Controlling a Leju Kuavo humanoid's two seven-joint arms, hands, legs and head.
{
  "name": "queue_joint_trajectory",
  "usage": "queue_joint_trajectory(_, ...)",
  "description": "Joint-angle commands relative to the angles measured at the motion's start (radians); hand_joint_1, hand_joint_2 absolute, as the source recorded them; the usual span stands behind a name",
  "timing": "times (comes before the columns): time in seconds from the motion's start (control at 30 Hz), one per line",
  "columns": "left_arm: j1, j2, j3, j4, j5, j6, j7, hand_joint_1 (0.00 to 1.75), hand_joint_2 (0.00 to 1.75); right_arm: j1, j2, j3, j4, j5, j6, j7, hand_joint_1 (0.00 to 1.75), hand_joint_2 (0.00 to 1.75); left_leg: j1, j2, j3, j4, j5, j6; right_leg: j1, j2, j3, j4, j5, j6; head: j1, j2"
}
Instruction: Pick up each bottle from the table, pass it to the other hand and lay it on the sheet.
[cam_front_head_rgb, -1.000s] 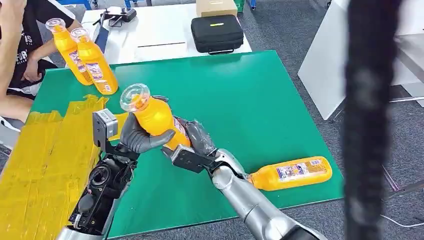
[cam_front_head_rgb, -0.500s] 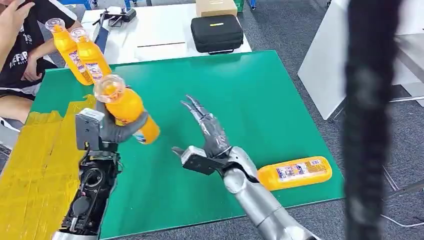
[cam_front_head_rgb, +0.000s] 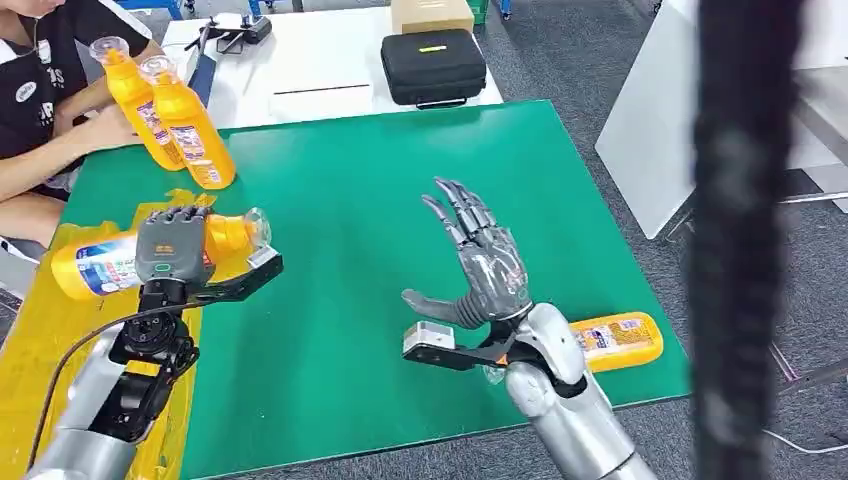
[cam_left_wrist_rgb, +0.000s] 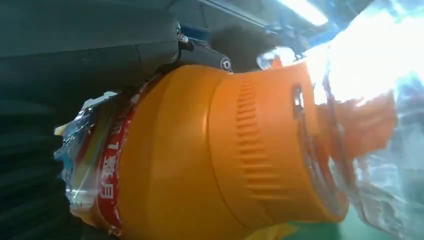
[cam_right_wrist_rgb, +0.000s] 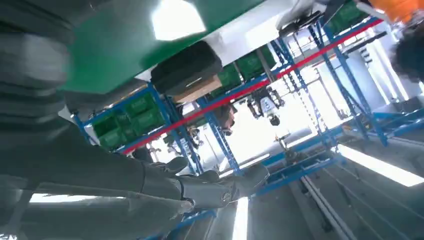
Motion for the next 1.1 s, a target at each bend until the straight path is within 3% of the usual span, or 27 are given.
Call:
queue_joint_trajectory(0.03,-0.102,0.048,-0.105,0.192,0.005,-0.002,-0.003,1.75,1.75,0.006,-0.031,-0.026,-0.035,0.0,-0.001,0.0,0.0,1.75,0.002,0.0,0.01,0.004,-0.007,-0.005,0.002,-0.003,0.011,0.002,-0.007,-0.001,0.001,0.0)
queue_joint_trajectory(0.07,-0.102,0.048,-0.105,0.192,0.005,-0.002,-0.003,1.75,1.75,0.006,-0.031,-0.026,-0.035,0.0,-0.001,0.0,0.0,1.75,0.001,0.0,0.002,0.001,-0.002,-0.002,0.001,-0.001,0.003,0.0,-0.001,0.0,0.001,0.0)
queue_joint_trajectory(0.13,-0.107,0.026,-0.07,0.216,0.01,-0.068,-0.065,1.75,1.75,0.01,-0.029,-0.03,-0.034,0.009,0.001,0.008,0.0,1.75,0.002,0.002,0.007,0.002,-0.005,-0.004,0.001,-0.001,0.007,0.001,-0.004,-0.001,0.001,0.0)
queue_joint_trajectory(0.27,-0.239,-0.007,0.002,0.568,0.008,-0.066,-0.17,1.75,1.75,0.106,-0.057,-0.081,-0.109,0.052,-0.017,0.026,0.0,1.75,0.002,-0.003,0.008,0.002,-0.004,-0.005,0.002,-0.006,0.01,0.001,-0.005,-0.001,0.0,0.0)
queue_joint_trajectory(0.37,-0.256,-0.024,0.038,0.64,0.029,-0.043,-0.196,1.75,1.75,0.152,-0.076,-0.105,-0.159,0.076,0.005,0.051,0.0,1.75,0.002,-0.005,0.007,0.001,-0.003,-0.004,0.002,-0.007,0.009,0.0,-0.005,-0.001,0.0,0.0)
queue_joint_trajectory(0.4,-0.253,-0.031,0.046,0.646,0.02,-0.009,-0.18,1.43,1.75,0.158,-0.076,-0.111,-0.172,0.084,0.021,0.061,0.0,1.75,0.001,-0.003,0.003,0.0,-0.002,-0.003,0.001,-0.004,0.005,0.0,-0.003,-0.001,0.001,0.0)
queue_joint_trajectory(0.43,-0.245,-0.041,0.063,0.643,0.027,0.028,-0.175,0.0,1.75,0.162,-0.075,-0.116,-0.179,0.086,0.032,0.066,0.0,1.75,0.001,-0.002,0.006,0.001,-0.004,-0.004,0.001,-0.004,0.007,0.001,-0.004,-0.001,0.0,0.0)
queue_joint_trajectory(0.53,-0.228,-0.065,0.109,0.63,0.043,0.061,-0.147,0.0,1.75,0.153,-0.07,-0.116,-0.178,0.09,0.097,0.086,0.0,1.75,0.001,-0.001,0.007,0.002,-0.005,-0.004,0.002,-0.004,0.008,0.001,-0.005,-0.001,0.0,0.0)
queue_joint_trajectory(0.57,-0.222,-0.068,0.12,0.623,0.046,0.069,-0.143,0.0,0.0,0.148,-0.069,-0.118,-0.177,0.091,0.111,0.09,0.0,1.75,0.001,-0.001,0.004,0.001,-0.003,-0.003,0.001,-0.003,0.005,0.0,-0.003,0.0,0.0,0.0)
queue_joint_trajectory(0.83,-0.191,-0.09,0.219,0.612,0.079,0.113,-0.147,0.0,0.0,0.115,-0.052,-0.118,-0.114,0.12,0.188,0.102,0.0,1.75,0.001,0.001,0.004,0.0,-0.003,-0.003,0.001,-0.001,0.005,0.0,-0.002,-0.001,0.0,0.0)
queue_joint_trajectory(1.1,-0.138,-0.158,0.39,0.493,0.356,0.121,-0.409,0.0,0.0,0.096,-0.1,-0.102,-0.08,0.154,0.373,0.12,0.0,1.75,0.0,0.0,0.002,0.0,-0.002,-0.002,0.0,-0.001,0.003,-0.001,-0.001,0.0,0.0,0.0)
